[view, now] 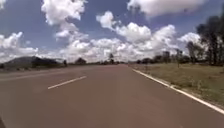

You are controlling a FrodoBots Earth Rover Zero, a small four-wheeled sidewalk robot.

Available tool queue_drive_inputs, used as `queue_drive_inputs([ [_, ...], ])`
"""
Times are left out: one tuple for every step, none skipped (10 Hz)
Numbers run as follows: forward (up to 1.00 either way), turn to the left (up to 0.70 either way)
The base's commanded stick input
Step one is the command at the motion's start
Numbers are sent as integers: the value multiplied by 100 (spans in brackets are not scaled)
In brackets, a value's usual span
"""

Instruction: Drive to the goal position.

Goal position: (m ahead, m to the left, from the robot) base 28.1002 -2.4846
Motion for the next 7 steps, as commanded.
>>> queue_drive_inputs([
  [100,0],
  [100,0],
  [100,0],
  [100,0],
  [100,0],
  [100,-8],
  [100,-24],
])
